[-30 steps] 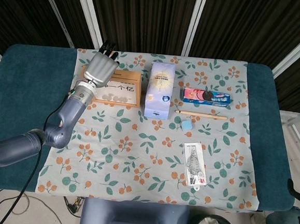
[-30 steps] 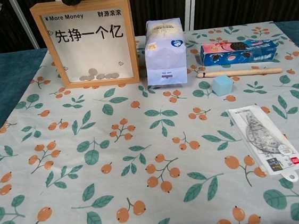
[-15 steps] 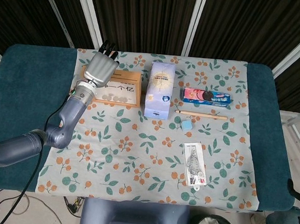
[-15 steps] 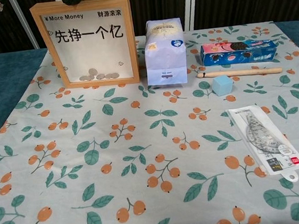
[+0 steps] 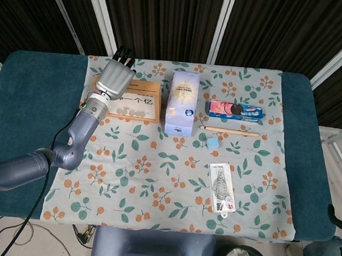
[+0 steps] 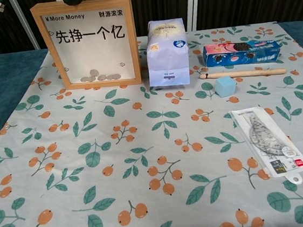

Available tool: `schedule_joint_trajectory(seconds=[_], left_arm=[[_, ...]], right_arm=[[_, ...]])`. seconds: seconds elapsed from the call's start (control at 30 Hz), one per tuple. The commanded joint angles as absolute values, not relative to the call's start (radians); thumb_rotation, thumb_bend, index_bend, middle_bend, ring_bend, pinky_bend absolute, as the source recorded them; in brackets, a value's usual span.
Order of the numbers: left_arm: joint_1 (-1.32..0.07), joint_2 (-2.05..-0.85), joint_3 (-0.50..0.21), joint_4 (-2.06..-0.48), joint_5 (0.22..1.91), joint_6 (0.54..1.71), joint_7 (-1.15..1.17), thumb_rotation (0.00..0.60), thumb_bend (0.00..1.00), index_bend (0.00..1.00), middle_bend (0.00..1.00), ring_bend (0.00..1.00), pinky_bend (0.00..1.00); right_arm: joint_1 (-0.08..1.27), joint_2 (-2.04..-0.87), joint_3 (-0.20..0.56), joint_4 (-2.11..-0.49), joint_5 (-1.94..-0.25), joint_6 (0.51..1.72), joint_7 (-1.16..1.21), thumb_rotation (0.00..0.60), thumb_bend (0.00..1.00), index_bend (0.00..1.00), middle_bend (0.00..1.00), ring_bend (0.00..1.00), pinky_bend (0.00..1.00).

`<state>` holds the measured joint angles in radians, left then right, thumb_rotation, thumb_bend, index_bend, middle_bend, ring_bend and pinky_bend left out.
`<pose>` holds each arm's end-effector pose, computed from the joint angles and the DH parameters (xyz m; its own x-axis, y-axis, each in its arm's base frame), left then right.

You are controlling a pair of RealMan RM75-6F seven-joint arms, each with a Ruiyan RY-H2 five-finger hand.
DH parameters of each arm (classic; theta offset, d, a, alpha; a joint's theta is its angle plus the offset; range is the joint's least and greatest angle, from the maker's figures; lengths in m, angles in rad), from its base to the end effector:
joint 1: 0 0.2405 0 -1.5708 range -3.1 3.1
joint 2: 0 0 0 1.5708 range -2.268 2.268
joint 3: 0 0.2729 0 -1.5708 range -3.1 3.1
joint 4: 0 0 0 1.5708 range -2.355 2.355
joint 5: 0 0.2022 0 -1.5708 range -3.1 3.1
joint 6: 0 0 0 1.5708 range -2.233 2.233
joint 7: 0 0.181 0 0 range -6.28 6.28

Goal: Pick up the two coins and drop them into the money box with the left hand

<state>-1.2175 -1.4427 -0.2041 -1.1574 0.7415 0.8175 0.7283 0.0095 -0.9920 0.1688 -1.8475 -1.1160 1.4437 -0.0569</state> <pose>-0.0484 0.5355 0.0694 0.8043 -0.0909 0.5872 0.5372 -0.3112 -0.7840 -0.3522 -0.2024 0.2238 0.2955 0.0260 0.9550 -0.8844 0.3854 0.2632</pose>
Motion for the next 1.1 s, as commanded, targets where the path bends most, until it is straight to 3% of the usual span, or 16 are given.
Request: schedule_joint_trajectory(seconds=[0.03,1.1], left_arm=[[-1.218,-1.442,-0.206,-1.160,0.741,0.819,0.728,0.600,0.40,0.58,0.19,0.00,0.00],[-1.225,-1.430,-0.210,-1.181,0.712,0.829,0.758,0.600,0.38,0.55,0.18,0.00,0.00]], right_arm=[[0.010,-0.992,0.169,-1.847,-1.116,1.443,-0.057,0.600,0.44,0.15,0.07,0.01,0.00],[0.011,-0.989,0.168,-1.851,-1.111,1.439,-0.059,0.600,0.44,0.15,0.07,0.01,0.00]])
